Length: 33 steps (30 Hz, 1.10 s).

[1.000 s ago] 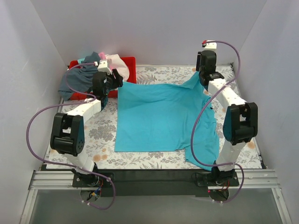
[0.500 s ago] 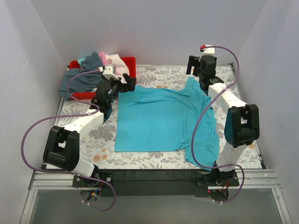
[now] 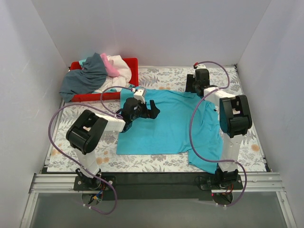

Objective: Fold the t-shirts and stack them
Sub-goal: Flatten the tshirt out

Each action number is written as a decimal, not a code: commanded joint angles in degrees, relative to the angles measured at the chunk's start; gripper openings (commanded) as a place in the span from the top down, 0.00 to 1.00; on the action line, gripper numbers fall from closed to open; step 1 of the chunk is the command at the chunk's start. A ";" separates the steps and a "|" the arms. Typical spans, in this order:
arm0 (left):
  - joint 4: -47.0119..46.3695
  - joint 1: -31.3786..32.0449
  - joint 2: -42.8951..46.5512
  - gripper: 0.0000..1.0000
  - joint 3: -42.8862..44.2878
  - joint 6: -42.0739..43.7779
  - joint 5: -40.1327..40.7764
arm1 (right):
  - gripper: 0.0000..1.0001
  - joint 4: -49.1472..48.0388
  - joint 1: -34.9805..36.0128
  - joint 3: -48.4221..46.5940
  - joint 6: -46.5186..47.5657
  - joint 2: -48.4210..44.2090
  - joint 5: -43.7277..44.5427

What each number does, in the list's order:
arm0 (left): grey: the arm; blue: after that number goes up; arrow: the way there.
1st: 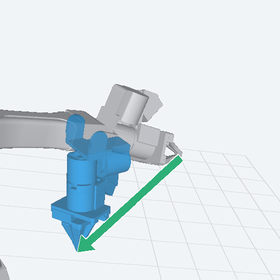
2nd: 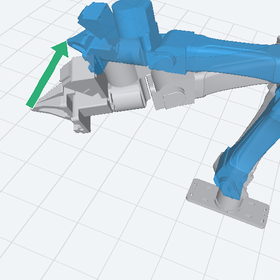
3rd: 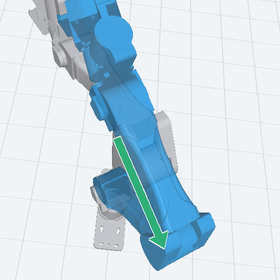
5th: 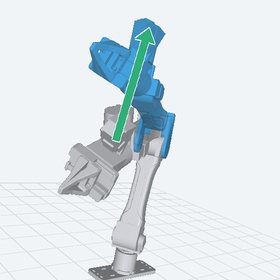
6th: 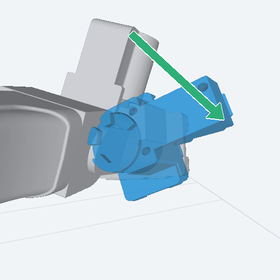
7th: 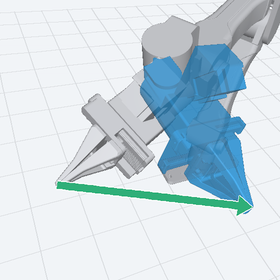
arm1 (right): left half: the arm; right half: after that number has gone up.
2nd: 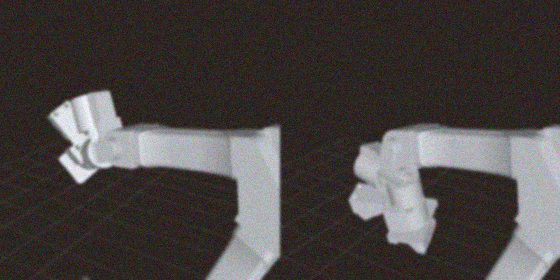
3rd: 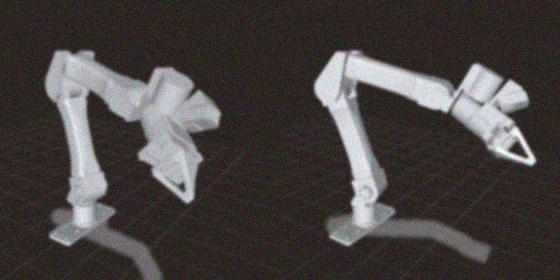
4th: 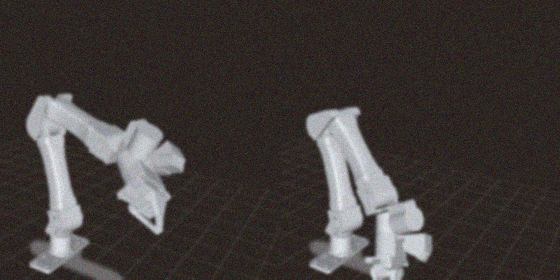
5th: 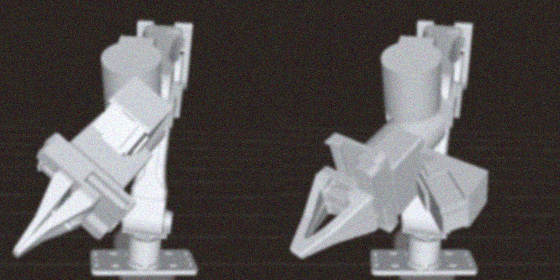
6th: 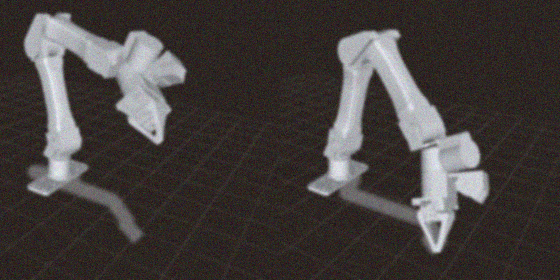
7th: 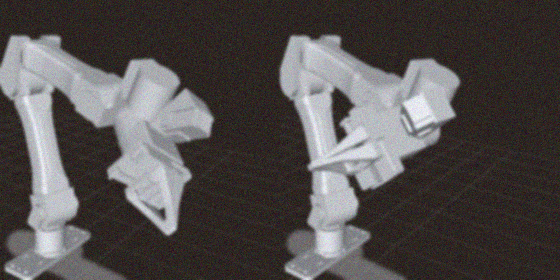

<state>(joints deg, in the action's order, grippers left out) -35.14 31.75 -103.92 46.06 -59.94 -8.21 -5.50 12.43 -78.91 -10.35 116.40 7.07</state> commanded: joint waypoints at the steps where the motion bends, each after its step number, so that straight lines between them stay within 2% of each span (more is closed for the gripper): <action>1: -1.52 0.33 -0.14 0.10 0.52 -0.18 -0.06 | 0.49 -1.27 -0.12 0.42 -1.34 -1.88 -0.48; 16: 0.59 0.33 -4.71 0.11 1.75 0.62 2.05 | 0.53 -0.13 -0.12 6.41 -2.75 -3.02 1.37; 18: 0.59 0.33 -4.63 0.11 1.66 0.79 2.05 | 0.58 -0.04 -0.12 5.62 -2.75 -2.15 1.28; 22: 1.20 0.33 -4.45 0.11 1.57 1.23 2.76 | 0.86 -0.13 -0.21 4.74 -2.92 -1.26 0.58; 25: 1.65 0.33 -4.36 0.10 1.66 1.58 3.46 | 0.97 -0.04 -0.21 3.60 -2.84 -1.17 0.58; 33: 2.26 0.24 -5.42 0.11 2.36 1.67 3.29 | 0.99 1.54 -0.30 -6.59 -0.82 1.71 -1.62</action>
<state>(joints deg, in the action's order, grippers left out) -34.63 32.01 -108.51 47.03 -59.16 -6.15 -2.92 12.40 -79.33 -12.40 116.49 6.98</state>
